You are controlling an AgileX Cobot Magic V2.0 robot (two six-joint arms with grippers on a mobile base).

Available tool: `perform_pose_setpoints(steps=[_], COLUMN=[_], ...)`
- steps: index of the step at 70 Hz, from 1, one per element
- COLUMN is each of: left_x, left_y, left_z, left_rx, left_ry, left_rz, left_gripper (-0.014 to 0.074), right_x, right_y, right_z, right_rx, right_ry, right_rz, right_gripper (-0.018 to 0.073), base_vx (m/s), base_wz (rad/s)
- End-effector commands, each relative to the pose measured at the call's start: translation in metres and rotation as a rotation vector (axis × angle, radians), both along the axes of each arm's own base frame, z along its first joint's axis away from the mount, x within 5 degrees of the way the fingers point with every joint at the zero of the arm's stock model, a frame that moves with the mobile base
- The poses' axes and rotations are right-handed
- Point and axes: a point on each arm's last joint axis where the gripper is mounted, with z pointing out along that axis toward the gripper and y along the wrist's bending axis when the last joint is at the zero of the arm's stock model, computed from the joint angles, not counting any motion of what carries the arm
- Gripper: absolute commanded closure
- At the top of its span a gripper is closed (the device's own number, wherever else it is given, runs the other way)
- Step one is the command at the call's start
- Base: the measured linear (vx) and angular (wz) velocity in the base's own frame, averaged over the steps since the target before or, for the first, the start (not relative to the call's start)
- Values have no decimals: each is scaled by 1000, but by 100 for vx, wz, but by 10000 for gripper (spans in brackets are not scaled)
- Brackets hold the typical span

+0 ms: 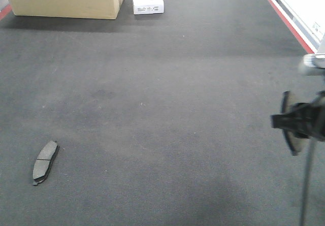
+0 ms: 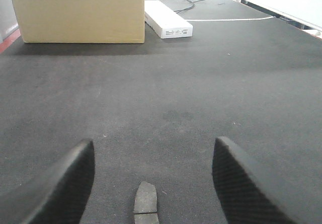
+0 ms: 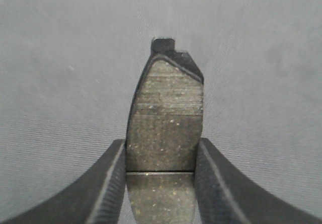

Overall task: Move and align brake pads A on conveyor
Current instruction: 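Lower the right gripper with its brake pad onto the belt and open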

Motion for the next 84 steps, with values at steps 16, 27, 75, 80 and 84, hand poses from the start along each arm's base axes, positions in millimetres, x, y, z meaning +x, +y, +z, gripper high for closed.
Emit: perform_pose_setpoints(steps=[16,27,75,80,84], left_x=[1,1,1,1,1], left_y=[-1,-1,-1,-1,-1], left_z=[12,12,12,12,12], left_rx=[-8,-8,-8,-8,-8], left_ry=[-74,-74,-74,-74,-74], left_rz=[-15,-15,-15,-15,-15], left_gripper=[126,126,126,126,126], right_x=[68,91,101,88,75], right_y=[4,6,5,3,2], right_z=[-41,-67,-46,-29,-16], right_rx=[-7,-12,-32,-35,-45], right_ry=[126,213,158,82,13], right_rz=[-10,-11,-20,-13,1], right_gripper=[539,510,-15,-13,-10], base_vx=[0,0,0,0,0], base_wz=[0,0,0,0,0])
